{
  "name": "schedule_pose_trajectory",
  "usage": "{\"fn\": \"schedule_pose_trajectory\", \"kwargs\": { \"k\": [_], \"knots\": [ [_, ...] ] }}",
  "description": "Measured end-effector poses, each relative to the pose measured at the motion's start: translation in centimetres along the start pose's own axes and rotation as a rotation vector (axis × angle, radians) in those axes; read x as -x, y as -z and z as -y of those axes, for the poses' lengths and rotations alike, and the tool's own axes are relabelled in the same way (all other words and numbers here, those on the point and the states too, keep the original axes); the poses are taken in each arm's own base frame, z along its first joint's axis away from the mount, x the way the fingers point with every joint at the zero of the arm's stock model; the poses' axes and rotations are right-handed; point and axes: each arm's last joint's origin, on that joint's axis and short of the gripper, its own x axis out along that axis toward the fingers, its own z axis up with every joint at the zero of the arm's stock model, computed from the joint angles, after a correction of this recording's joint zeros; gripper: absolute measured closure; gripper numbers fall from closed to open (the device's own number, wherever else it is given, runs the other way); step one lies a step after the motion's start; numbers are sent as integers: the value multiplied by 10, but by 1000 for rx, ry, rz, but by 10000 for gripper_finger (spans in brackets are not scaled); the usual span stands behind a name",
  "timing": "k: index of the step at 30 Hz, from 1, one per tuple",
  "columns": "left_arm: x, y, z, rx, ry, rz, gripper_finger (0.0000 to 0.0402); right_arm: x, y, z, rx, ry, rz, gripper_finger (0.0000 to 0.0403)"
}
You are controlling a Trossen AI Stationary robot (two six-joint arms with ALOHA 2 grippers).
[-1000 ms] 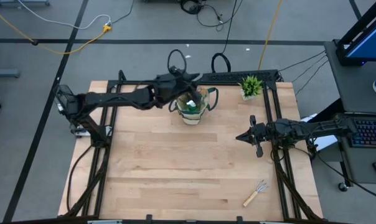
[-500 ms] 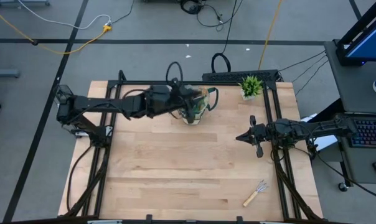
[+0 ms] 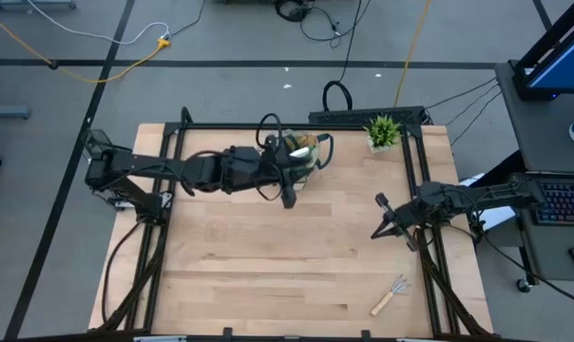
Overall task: Pick & Place Garden tools in Gardening bag
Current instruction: Put the brown hand rake into the gardening bag
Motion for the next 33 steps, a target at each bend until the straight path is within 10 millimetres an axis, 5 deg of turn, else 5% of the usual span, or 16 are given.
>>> {"fn": "schedule_pose_trajectory", "kwargs": {
  "k": [13,25,33],
  "knots": [
    [2,6,10,36,219,-75,293,0,-1,-2,72,-52,10,403],
    [-2,10,-2,43,190,-106,293,-6,-32,-1,101,-78,16,403],
    [-6,41,0,45,270,-79,293,-12,-42,-5,95,-139,-120,403]
  ]
}}
